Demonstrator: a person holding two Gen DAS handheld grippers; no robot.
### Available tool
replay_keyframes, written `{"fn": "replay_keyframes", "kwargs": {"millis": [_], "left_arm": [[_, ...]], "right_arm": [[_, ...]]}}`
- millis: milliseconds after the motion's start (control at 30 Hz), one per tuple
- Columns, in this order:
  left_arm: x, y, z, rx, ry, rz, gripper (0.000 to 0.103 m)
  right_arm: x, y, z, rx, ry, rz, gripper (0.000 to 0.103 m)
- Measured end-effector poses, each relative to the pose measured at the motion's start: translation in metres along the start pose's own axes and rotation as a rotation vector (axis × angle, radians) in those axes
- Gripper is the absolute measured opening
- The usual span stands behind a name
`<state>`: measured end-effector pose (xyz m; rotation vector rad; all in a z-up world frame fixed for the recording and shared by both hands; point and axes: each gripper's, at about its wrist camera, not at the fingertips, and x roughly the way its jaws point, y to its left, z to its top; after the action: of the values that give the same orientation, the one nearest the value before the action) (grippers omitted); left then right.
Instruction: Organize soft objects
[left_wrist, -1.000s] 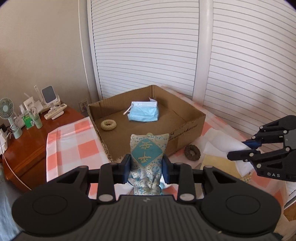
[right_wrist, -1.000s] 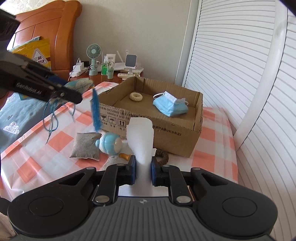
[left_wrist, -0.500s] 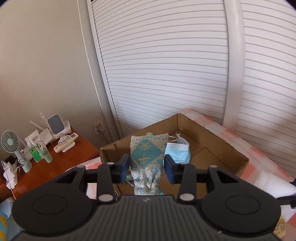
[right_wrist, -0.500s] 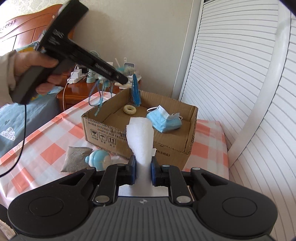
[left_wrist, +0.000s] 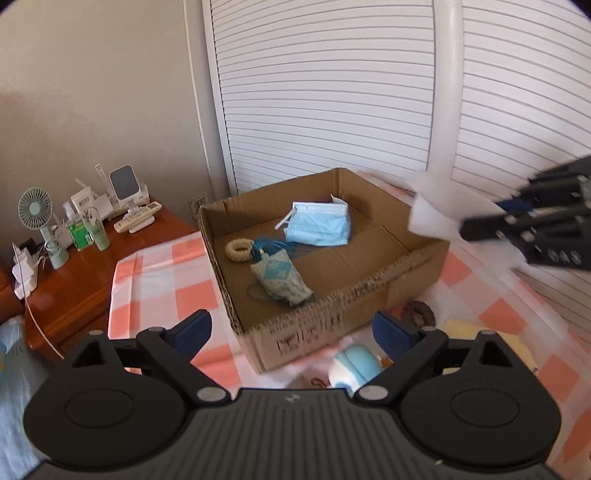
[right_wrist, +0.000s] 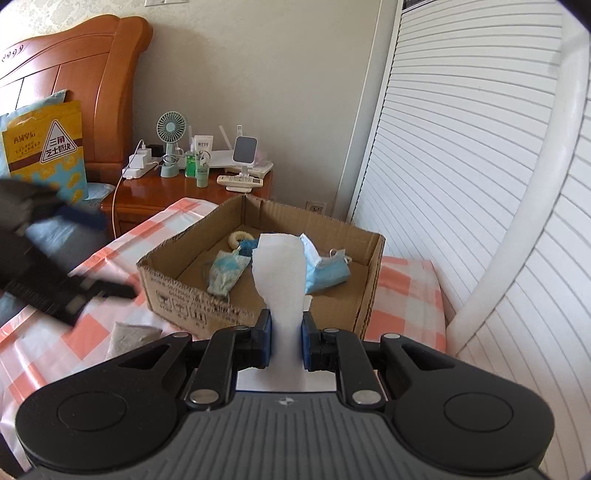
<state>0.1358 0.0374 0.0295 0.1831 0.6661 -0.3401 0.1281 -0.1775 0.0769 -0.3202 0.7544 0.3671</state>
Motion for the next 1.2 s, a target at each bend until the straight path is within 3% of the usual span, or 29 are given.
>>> {"fn": "replay_keyframes", "kwargs": {"millis": [167, 333, 400, 467, 500, 533, 600, 933, 1200], "left_arm": [[-0.009, -0.006, -0.034, -0.099, 0.048, -0.076, 0.094], [-0.012, -0.009, -0.050, -0.143, 0.067, -0.071, 0.094], [-0.015, -0.007, -0.053, -0.156, 0.063, -0.061, 0.094], [-0.019, -0.002, -0.055, -0.166, 0.056, -0.055, 0.094], [-0.021, 0.000, -0.055, -0.168, 0.052, -0.050, 0.094], [-0.023, 0.001, -0.056, -0.168, 0.050, -0.044, 0.094], [-0.025, 0.004, -0.057, -0.167, 0.044, -0.032, 0.094], [-0.029, 0.011, -0.059, -0.176, 0.029, 0.016, 0.097], [-0.033, 0.010, -0.061, -0.159, 0.013, 0.050, 0.101]], "right_arm": [[0.030, -0.007, 0.038, -0.021, 0.001, 0.013, 0.019], [0.072, -0.006, 0.068, -0.028, 0.025, 0.018, 0.019], [0.084, -0.006, 0.072, -0.020, 0.035, 0.016, 0.024], [0.090, -0.007, 0.071, -0.014, 0.045, 0.015, 0.047], [0.092, -0.008, 0.071, -0.004, 0.049, 0.012, 0.074], [0.091, -0.008, 0.069, 0.008, 0.036, 0.012, 0.091], [0.087, -0.010, 0.064, 0.030, 0.015, 0.023, 0.100], [0.066, -0.010, 0.042, 0.058, 0.026, -0.027, 0.103], [0.048, -0.001, 0.002, 0.071, 0.082, -0.023, 0.103]]}}
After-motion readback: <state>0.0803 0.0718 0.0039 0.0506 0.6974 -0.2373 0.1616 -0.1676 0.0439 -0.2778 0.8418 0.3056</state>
